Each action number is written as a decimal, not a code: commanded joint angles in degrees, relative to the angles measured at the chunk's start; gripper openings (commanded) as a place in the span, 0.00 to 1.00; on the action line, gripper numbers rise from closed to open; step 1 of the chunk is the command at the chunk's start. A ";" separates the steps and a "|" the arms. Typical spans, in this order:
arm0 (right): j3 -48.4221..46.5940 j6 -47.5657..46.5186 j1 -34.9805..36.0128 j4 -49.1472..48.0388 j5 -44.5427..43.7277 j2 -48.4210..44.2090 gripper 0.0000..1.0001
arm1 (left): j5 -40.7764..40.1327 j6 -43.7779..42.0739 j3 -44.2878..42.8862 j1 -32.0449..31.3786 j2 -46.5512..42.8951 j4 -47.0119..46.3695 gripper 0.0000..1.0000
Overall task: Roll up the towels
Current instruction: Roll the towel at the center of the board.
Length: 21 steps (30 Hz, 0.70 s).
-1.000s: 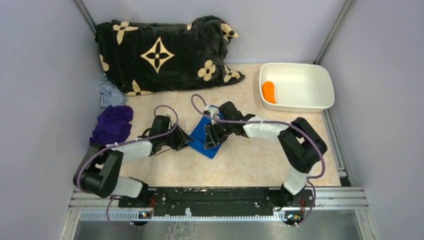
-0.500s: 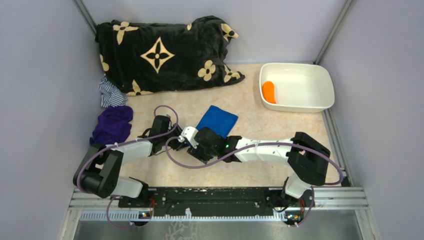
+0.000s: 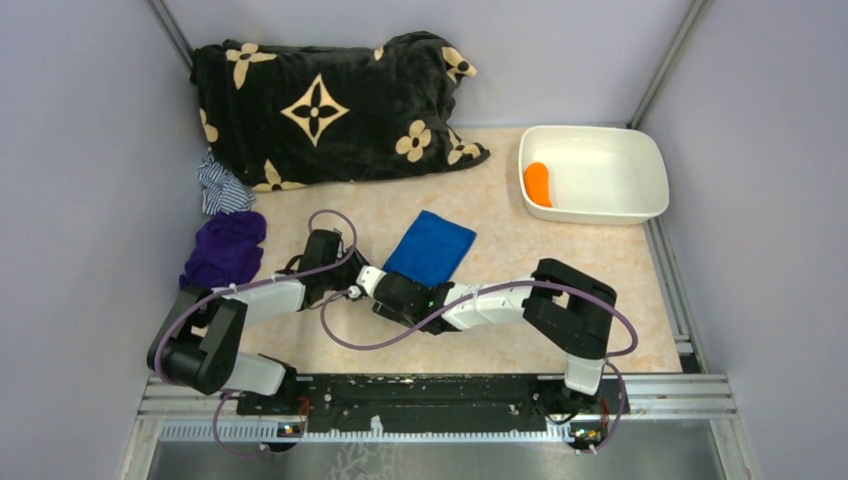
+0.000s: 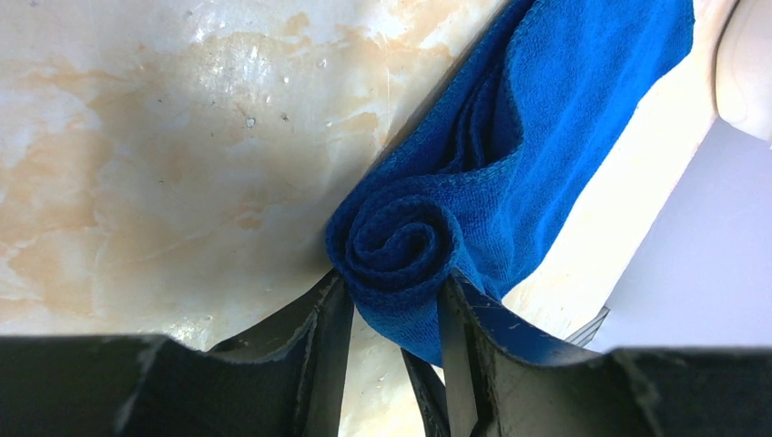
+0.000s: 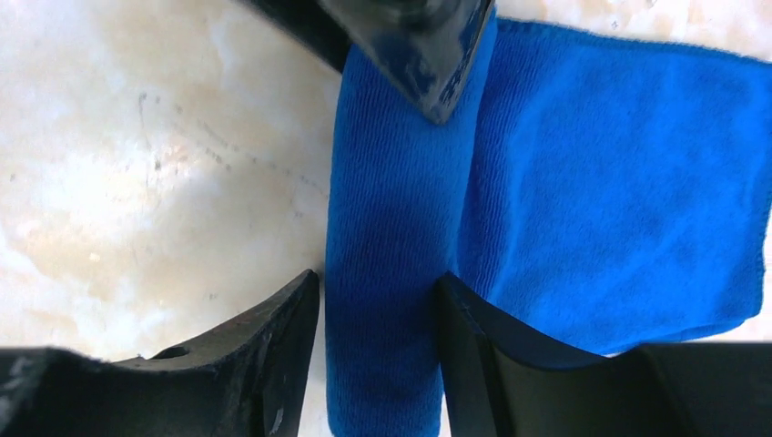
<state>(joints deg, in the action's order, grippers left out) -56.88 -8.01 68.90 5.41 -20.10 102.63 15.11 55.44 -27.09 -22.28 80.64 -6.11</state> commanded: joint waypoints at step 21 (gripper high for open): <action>-2.78 15.32 -18.50 -4.08 62.50 3.42 0.05 | -5.07 -0.80 3.61 0.28 -24.23 18.35 0.67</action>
<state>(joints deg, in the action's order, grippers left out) -59.77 -0.89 54.57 6.44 19.62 103.94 10.11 53.67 -25.74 -22.22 60.53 8.93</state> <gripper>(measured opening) 0.153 0.670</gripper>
